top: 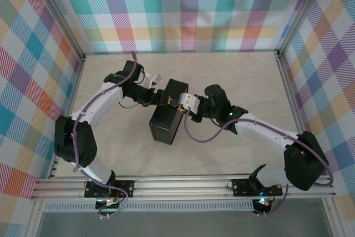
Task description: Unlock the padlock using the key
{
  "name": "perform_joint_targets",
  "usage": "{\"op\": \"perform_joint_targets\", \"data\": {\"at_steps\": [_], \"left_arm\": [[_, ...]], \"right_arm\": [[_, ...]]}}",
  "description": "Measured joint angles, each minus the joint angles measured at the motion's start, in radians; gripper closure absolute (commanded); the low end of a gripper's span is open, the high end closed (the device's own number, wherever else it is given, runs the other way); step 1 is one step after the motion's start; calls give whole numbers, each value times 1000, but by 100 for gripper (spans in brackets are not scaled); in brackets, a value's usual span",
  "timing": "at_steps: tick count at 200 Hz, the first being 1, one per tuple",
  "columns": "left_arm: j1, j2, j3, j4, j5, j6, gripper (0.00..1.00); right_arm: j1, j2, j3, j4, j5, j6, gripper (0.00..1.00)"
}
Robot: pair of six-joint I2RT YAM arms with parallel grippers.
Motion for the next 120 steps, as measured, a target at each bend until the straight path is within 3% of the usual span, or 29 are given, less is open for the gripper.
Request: {"op": "perform_joint_targets", "data": {"at_steps": [69, 120], "left_arm": [[6, -46, -3, 8, -14, -22, 24], [14, -69, -3, 8, -22, -27, 21]], "right_arm": [[3, 21, 69, -98, -42, 85, 92], [3, 39, 70, -108, -46, 128, 73]]}}
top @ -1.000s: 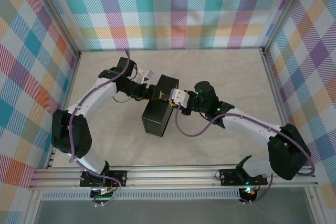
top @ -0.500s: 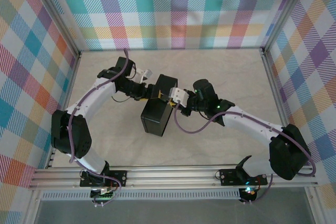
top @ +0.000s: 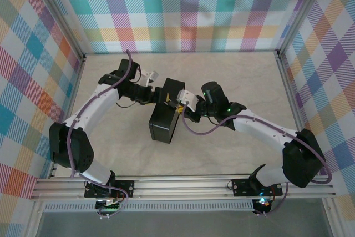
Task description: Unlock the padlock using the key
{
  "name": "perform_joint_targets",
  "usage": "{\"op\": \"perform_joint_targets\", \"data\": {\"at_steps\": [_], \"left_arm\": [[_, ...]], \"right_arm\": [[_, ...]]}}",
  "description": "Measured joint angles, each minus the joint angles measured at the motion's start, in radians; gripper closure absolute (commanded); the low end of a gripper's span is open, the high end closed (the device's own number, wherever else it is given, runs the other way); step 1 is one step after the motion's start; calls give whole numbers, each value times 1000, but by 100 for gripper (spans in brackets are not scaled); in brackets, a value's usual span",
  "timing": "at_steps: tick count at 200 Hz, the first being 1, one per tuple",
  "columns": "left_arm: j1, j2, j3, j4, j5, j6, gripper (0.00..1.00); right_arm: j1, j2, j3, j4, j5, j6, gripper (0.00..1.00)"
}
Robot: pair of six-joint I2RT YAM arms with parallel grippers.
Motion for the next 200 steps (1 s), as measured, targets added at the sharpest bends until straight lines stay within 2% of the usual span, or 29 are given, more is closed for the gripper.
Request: {"op": "perform_joint_targets", "data": {"at_steps": [27, 74, 138, 200], "left_arm": [[12, -16, 0, 4, 0, -15, 21], [43, -40, -5, 37, -15, -63, 20], [58, -63, -49, 57, -122, -158, 22], [58, -125, -138, 53, -147, -168, 23]], "right_arm": [[0, 11, 2, -41, 13, 5, 61], [0, -6, 58, -149, 23, -5, 48], [0, -6, 250, -224, -12, 76, 43], [16, 171, 370, -317, -42, 113, 42]]}}
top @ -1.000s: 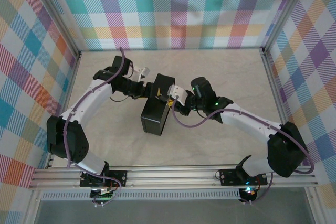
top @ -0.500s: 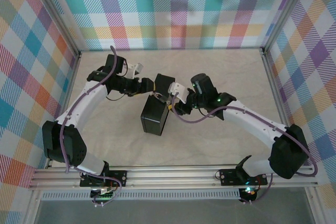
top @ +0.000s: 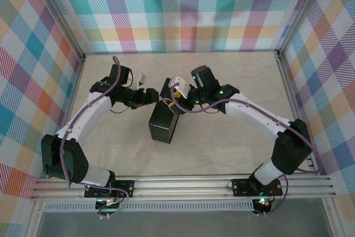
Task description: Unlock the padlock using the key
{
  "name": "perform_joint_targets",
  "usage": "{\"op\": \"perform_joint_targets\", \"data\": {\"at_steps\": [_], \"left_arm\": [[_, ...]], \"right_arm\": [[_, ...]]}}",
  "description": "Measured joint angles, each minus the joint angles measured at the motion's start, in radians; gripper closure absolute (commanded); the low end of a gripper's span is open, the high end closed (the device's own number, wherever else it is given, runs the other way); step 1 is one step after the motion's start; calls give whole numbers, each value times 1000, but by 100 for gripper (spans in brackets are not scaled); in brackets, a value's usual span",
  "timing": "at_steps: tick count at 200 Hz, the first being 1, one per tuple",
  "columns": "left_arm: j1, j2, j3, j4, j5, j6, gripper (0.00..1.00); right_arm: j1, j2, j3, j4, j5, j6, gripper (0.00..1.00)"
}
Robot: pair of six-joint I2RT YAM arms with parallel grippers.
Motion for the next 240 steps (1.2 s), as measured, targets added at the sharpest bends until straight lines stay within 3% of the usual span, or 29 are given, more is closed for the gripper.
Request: {"op": "perform_joint_targets", "data": {"at_steps": [40, 69, 140, 166, 200, 240], "left_arm": [[0, -11, -42, 1, 3, 1, 23], [0, -11, -56, 5, 6, 7, 24], [0, -11, -85, 32, 35, 12, 27], [0, -11, -85, 40, 41, 12, 27], [0, -10, -85, 53, 41, 11, 28], [0, -10, -85, 52, 39, 11, 30]], "right_arm": [[11, 39, 25, -70, 3, 0, 43], [19, 53, 42, -94, 39, 0, 49], [25, 65, 61, -105, 108, 5, 79], [26, 74, 73, -113, 115, 28, 84], [22, 74, 75, -113, 98, 103, 88], [-32, 68, 57, -56, -21, 310, 92]]}}
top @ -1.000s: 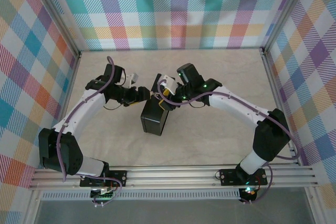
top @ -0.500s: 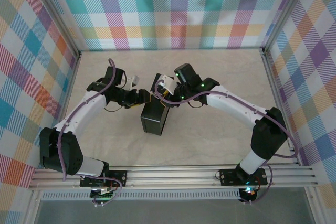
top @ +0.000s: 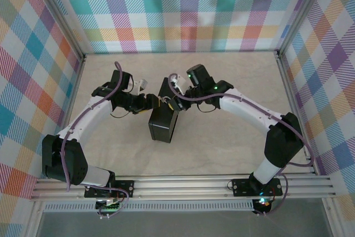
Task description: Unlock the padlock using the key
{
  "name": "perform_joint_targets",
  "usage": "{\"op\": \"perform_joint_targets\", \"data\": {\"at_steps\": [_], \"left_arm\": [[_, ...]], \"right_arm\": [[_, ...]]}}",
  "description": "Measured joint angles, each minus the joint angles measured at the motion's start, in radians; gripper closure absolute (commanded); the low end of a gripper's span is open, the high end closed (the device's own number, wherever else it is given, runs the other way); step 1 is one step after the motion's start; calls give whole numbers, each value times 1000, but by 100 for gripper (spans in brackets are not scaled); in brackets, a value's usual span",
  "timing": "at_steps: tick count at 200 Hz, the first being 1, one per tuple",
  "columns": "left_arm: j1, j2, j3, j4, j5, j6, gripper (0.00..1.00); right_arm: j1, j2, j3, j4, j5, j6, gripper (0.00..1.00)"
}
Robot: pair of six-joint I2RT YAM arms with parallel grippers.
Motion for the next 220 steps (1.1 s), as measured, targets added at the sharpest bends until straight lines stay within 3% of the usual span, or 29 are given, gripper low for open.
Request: {"op": "perform_joint_targets", "data": {"at_steps": [62, 92, 157, 220], "left_arm": [[-2, 0, -6, 2, 4, 0, 31], [-10, 0, -8, 13, 13, -5, 38], [-21, 1, -8, 35, 29, -8, 50], [-20, 7, -6, 64, 11, -9, 51]], "right_arm": [[-33, -5, -71, 187, -84, 363, 92], [-26, -5, -98, 263, -67, 480, 90], [20, 23, -121, 392, 8, 548, 89], [44, 72, -107, 466, 102, 592, 89]]}}
